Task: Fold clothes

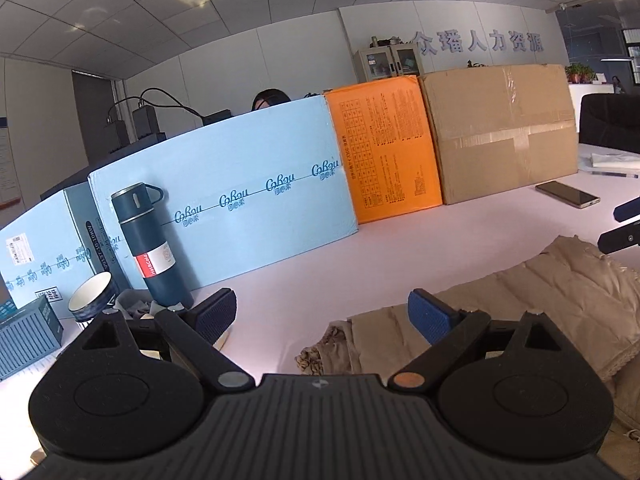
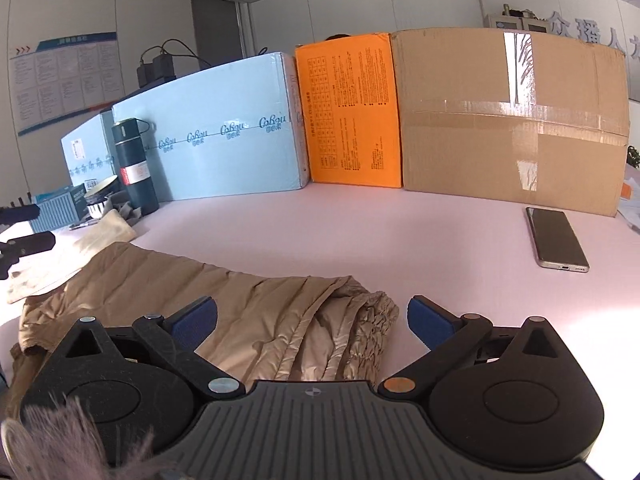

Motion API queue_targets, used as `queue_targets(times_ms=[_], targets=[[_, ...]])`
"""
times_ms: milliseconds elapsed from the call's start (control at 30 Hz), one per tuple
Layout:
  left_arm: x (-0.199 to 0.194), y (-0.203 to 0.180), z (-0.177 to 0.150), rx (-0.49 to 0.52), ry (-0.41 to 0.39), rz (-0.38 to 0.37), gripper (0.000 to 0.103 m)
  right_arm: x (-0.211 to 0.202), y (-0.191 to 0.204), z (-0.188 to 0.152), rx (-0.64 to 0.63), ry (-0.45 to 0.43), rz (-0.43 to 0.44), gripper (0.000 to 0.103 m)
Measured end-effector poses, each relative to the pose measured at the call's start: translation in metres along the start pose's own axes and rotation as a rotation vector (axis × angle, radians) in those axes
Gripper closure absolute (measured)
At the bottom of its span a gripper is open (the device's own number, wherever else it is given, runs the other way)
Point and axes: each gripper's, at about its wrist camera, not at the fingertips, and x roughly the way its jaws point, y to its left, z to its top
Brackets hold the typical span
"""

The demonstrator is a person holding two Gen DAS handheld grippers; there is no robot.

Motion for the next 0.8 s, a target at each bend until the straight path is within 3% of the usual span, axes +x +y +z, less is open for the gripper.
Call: queue_targets(times_ms=[167,233,300,500,567,667,800], targets=[[0.029,0.005,-0.023,0.026,0.143,0.023,0.011,0.013,-0.020,-0.004,0.080,0.083,-0.032,0.001],[0.041,0.009,-0.033,0.025,0.201,0.028,0.011,0.012,-0.026,-0.006,0.095,0.069,-0.054,0.001],[0.038,0.013,-0.024,-0.016,0.172,0.006,0.011,0.008,-0.029,-0.006,0.118,0.019,-0.046,0.001],[0.018,0.026,0.015,-0.163,0.034,-0.077,0.011,0.015,-0.015,0.019,0.259,-0.013,0.332,0.001],[0.028,0.023,0.020,-0.221,0.052,-0.136,0.011,0.027,-0.009,0.026,0.335,0.007,0.425,0.001],[0.054,0.012,0.019,-0.319,0.125,-0.131,0.011,0.049,-0.003,0.030,0.446,0.053,0.477,0.001],[0.096,0.004,-0.003,-0.372,0.280,-0.099,0.011,0.070,-0.008,0.020,0.537,0.097,0.421,0.001]])
